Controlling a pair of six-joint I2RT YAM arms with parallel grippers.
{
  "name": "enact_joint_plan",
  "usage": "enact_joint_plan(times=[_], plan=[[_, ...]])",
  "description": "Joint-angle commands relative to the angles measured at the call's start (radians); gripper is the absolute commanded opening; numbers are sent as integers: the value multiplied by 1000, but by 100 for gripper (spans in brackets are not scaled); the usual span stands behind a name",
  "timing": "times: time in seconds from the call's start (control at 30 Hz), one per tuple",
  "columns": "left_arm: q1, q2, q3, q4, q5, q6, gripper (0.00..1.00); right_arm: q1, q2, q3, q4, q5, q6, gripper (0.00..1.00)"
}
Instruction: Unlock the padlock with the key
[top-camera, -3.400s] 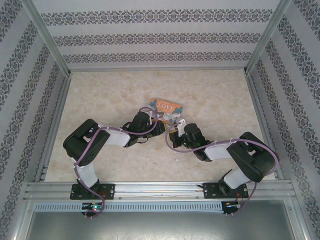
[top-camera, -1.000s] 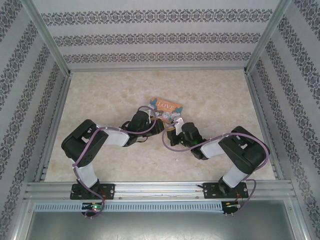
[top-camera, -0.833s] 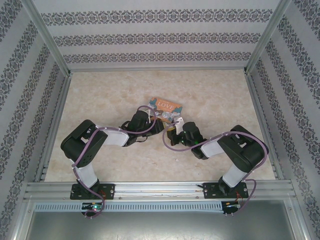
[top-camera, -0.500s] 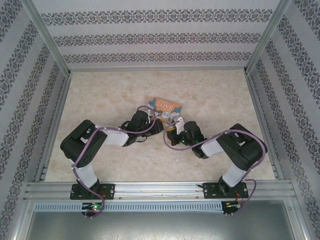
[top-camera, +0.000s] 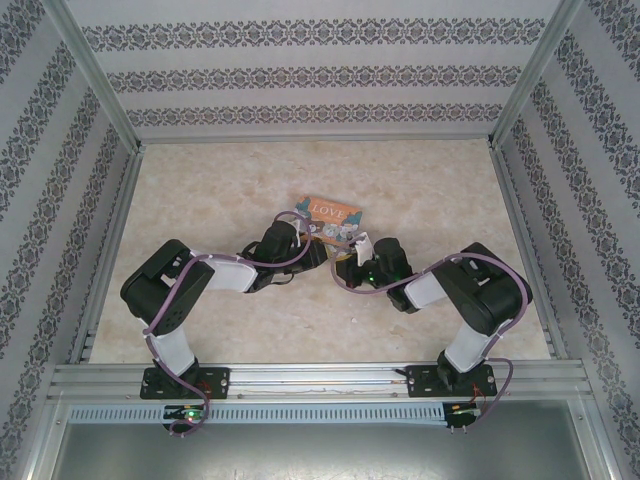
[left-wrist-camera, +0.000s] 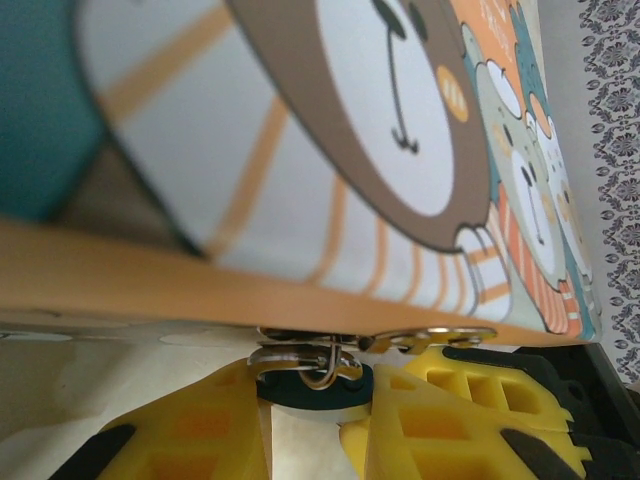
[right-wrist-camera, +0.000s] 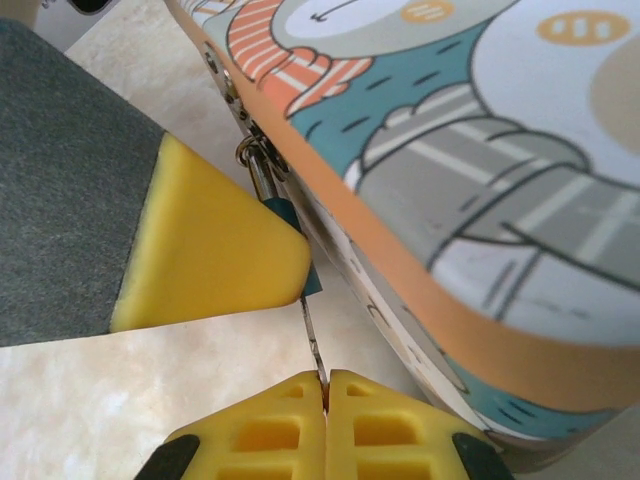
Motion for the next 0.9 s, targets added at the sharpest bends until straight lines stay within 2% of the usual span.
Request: enact_joint_plan(times=[0.0, 0.27, 0.87], plan=[[-15, -24, 11, 11, 76, 20, 23, -8, 4, 39, 100, -82, 20, 0], [-13, -18, 16, 6, 65, 28, 23, -17, 9, 39, 89, -128, 42, 0], [-3, -10, 33, -6, 57, 30, 23, 4, -32, 3, 45, -100, 15, 0]])
